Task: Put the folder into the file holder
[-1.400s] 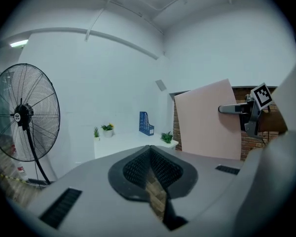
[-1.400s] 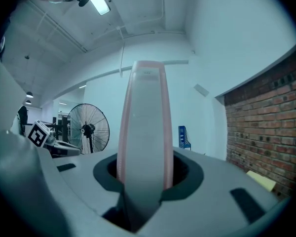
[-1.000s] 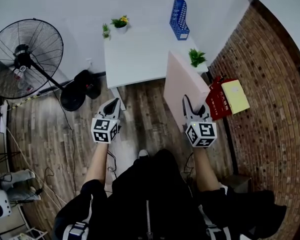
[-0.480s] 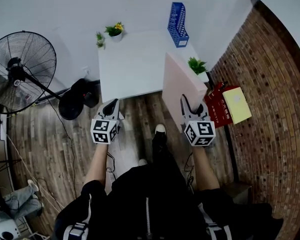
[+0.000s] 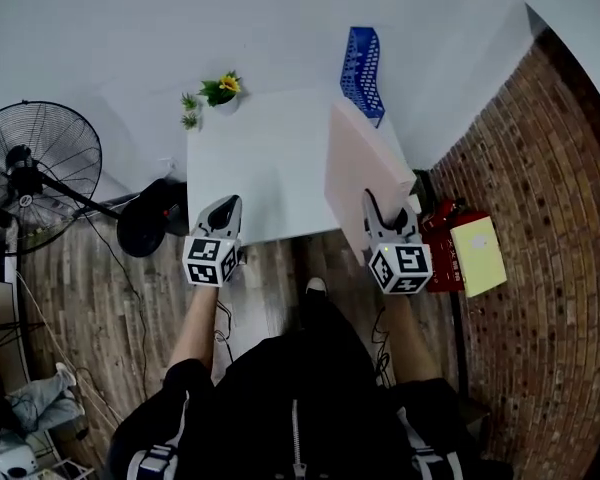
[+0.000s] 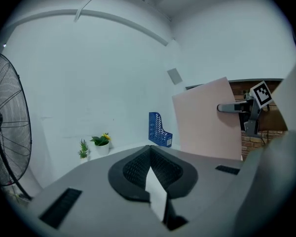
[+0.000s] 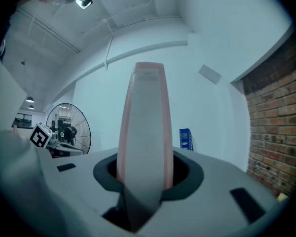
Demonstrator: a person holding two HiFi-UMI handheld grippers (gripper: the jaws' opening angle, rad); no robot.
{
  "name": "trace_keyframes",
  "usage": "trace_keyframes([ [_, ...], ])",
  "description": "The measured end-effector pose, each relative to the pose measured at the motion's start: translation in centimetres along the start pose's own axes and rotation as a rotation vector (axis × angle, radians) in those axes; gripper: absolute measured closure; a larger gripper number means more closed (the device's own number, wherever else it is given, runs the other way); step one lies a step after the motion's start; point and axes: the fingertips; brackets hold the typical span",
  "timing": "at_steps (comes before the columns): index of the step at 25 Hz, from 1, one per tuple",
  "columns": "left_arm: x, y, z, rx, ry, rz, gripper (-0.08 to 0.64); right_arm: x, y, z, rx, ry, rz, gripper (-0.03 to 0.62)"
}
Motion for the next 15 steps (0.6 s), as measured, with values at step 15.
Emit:
trace_keyframes([
  [15,1.1,-2.6,-12.6,0.016,-0.073,0.029,0.537,-7.6,-0.5,-12.1,0.023,-0.112,-0.001,0.439],
])
Point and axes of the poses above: the fingertips, and each gripper's own axes: z backward along the fingers, x to its left, y out of its underside, and after that the axes turned 1 degree about z, right-handed
